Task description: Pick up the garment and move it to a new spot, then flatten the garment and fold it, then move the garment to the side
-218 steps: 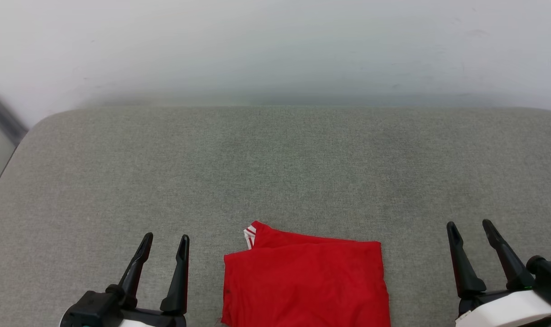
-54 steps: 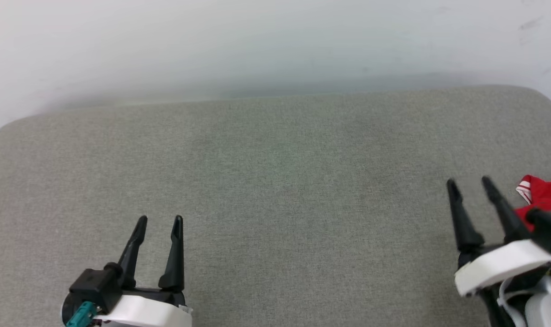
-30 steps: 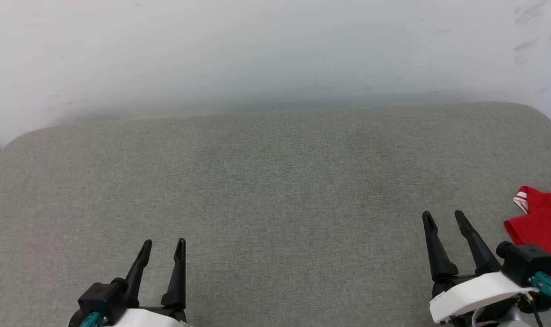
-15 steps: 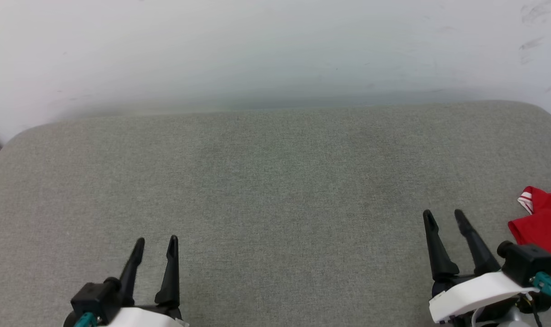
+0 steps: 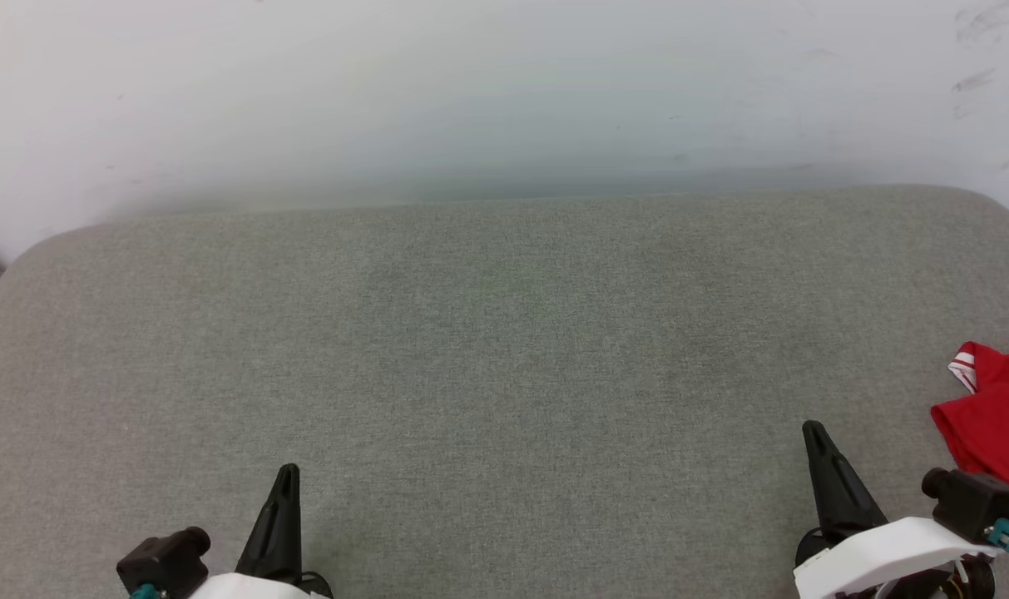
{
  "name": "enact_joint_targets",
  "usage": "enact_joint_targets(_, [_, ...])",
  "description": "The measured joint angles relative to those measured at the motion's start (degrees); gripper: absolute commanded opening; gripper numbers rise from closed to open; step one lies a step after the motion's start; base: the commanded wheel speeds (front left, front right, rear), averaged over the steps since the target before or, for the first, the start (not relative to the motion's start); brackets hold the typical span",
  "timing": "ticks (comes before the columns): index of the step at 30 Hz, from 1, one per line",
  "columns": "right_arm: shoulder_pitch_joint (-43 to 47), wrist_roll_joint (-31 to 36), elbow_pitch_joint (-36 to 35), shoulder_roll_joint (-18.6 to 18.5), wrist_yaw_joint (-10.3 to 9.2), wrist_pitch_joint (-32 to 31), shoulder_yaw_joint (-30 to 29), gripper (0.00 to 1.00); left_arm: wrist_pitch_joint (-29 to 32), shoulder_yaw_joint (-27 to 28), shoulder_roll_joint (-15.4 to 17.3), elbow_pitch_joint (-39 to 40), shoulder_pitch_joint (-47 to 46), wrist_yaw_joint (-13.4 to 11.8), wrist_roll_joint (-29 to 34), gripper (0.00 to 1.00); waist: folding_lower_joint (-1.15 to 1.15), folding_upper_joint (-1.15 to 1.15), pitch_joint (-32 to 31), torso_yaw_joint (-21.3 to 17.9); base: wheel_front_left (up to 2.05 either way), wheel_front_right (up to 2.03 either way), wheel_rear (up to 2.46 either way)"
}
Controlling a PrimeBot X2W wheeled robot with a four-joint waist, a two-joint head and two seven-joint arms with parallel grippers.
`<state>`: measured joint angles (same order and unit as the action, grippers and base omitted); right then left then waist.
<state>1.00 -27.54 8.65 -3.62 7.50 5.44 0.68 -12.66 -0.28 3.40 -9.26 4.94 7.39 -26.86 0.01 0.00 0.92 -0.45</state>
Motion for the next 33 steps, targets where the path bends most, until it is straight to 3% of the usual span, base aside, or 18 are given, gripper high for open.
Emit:
enact_joint_targets(9, [-0.83, -10.81, 0.88, 0.00, 0.00, -1.85, -0.94, 0.00, 2.77, 0.52, 0.20, -0.90, -1.92, 0.01, -11.23, 0.00, 0.00, 0.00, -0.08, 0.05, 0.00, 0.00, 0.00])
enact_joint_targets(33, [-2.61, -28.30, 2.35, 0.00, 0.00, -4.92, -2.69, 0.00, 7.44, 1.71, 0.51, -2.07, -4.48, 0.01, -29.26, 0.00, 0.00, 0.00, -0.23, 0.14, 0.00, 0.00, 0.00])
